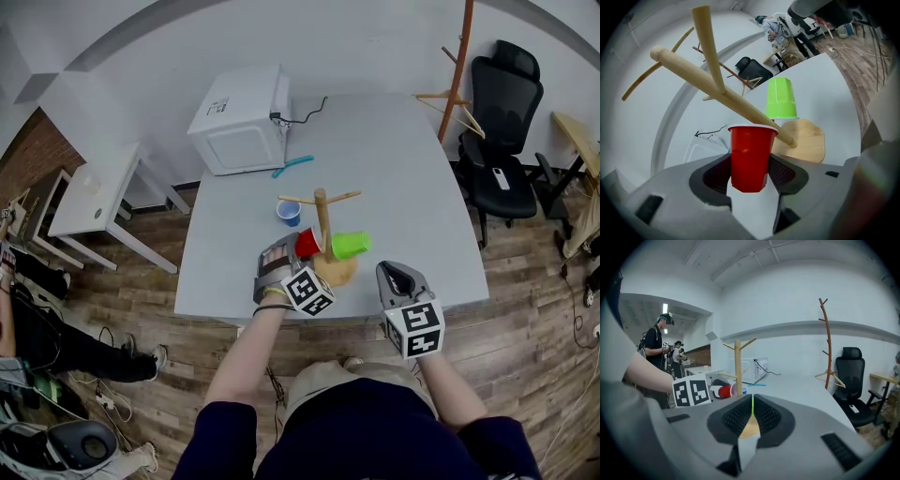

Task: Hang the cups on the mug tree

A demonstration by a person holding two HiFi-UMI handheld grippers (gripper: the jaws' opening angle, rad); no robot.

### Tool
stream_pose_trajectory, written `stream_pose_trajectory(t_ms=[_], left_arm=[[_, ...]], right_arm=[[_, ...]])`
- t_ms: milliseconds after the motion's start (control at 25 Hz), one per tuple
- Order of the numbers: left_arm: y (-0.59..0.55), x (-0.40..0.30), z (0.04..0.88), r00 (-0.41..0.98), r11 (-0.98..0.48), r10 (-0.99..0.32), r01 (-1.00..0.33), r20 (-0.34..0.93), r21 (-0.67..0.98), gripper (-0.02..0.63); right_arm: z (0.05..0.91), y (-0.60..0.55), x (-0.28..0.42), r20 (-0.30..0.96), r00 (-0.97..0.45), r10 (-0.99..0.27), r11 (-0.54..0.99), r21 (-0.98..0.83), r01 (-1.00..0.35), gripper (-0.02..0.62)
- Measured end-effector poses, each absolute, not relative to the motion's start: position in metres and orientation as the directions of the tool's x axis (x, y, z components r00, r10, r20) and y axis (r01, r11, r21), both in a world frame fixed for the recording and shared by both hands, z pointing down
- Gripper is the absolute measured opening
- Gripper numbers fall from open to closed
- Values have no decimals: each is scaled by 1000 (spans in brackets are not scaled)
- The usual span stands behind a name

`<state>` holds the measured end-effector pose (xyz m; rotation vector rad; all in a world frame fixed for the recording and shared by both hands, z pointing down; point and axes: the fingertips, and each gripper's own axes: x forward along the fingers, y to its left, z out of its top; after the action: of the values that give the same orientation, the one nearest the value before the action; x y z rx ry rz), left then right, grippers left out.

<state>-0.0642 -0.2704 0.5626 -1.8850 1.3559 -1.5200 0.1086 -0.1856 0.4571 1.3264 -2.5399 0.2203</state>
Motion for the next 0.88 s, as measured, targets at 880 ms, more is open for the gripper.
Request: stream_pose_trajectory(t_ms=[880], left_arm=[[-269, -48, 551, -13, -491, -861, -233, 508, -839, 244]], right_arm=[[460, -183, 107, 301, -556, -775, 581, -9, -814, 34]])
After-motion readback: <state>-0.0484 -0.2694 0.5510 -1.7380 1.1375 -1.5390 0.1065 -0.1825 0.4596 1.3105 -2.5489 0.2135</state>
